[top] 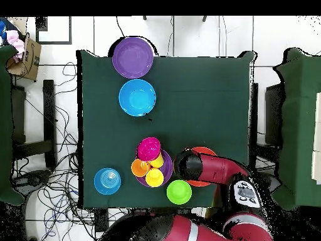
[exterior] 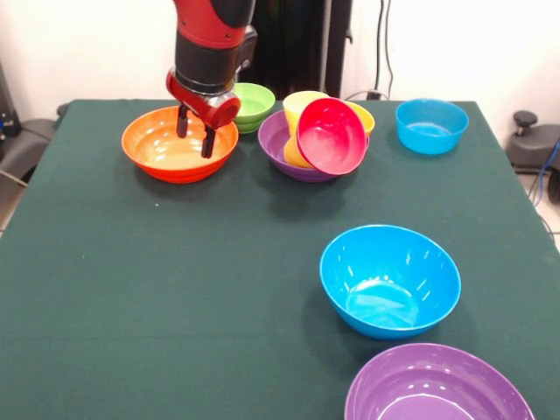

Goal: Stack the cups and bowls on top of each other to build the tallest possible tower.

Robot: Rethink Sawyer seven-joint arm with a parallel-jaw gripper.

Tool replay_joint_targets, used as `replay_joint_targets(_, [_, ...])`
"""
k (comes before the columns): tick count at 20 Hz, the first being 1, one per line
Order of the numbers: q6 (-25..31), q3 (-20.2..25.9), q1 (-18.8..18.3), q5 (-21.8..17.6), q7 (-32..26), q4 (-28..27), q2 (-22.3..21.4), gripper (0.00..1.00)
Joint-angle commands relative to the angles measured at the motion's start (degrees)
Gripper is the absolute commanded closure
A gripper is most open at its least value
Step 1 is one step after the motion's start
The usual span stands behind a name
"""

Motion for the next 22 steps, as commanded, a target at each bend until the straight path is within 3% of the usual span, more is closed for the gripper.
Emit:
replay_joint_targets(1, [-3.3,4.3,1.5,1.6,6.0,0.9,3.7,0.0])
replay_joint_targets(22, [-5.5,5.2,3.0,3.3,7.7,1.4,4.5,0.0])
